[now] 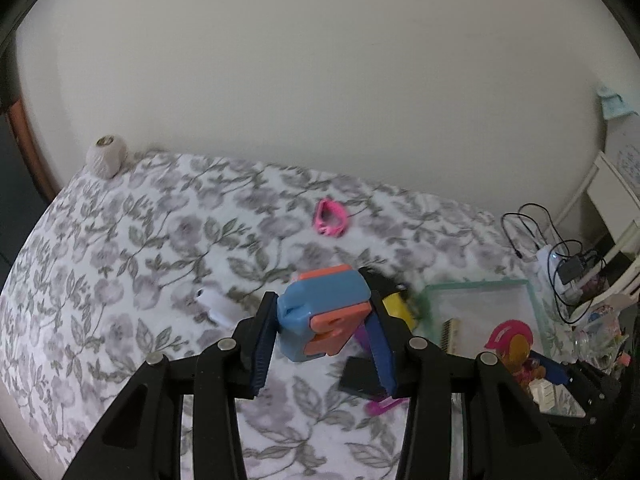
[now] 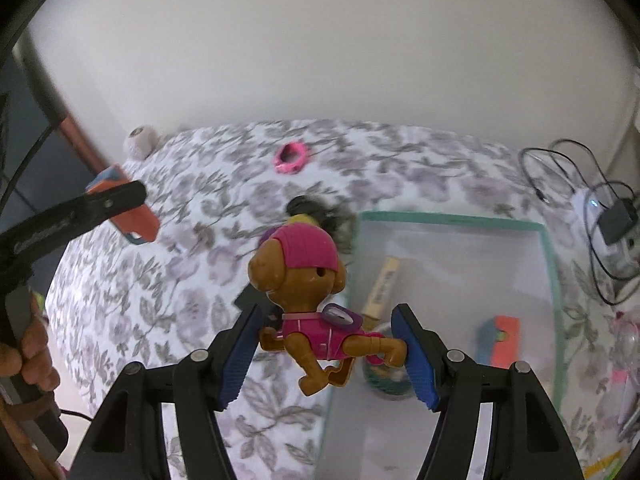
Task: Organize rigid objects
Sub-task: 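Carry the orange-and-blue toy and pink dog into the tray and open both grippers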
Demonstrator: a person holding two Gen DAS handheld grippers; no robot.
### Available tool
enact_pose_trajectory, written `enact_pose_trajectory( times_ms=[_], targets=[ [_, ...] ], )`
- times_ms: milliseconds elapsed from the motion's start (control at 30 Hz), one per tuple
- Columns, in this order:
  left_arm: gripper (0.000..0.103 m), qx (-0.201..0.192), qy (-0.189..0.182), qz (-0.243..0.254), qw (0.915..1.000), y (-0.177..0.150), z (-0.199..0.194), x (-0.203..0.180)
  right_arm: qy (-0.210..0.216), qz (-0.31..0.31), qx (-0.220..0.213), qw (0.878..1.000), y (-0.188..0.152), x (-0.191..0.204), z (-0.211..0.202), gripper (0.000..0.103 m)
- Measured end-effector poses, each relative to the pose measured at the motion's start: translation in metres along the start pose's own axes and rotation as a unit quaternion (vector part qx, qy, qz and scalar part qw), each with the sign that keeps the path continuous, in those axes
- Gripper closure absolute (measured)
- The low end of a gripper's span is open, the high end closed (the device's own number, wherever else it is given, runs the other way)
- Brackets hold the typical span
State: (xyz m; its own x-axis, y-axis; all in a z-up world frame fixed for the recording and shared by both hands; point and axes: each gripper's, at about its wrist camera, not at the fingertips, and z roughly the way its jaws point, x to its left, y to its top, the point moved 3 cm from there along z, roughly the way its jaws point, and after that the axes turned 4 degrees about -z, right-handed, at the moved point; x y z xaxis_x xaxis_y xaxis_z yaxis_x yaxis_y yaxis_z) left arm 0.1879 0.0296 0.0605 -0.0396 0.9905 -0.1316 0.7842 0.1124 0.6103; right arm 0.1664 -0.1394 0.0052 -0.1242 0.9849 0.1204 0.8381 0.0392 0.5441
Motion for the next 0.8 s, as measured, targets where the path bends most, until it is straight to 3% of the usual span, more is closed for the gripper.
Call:
enact_pose_trajectory(
  times_ms=[433,800],
  targets=[
    [0.058,0.005,-0.055,0.105,0.993,-0.037,0.042,-0.122,-0.099,0.097,0.002,0.99,-0.023,-0.115,-0.006,0.034],
    [0.058,0.0,-0.091,0.16,0.9829,-0.07,0.067,-0.187,-0.123,0.135,-0.001,0.983,-0.04,-0.152,-0.003,0.034]
  ],
)
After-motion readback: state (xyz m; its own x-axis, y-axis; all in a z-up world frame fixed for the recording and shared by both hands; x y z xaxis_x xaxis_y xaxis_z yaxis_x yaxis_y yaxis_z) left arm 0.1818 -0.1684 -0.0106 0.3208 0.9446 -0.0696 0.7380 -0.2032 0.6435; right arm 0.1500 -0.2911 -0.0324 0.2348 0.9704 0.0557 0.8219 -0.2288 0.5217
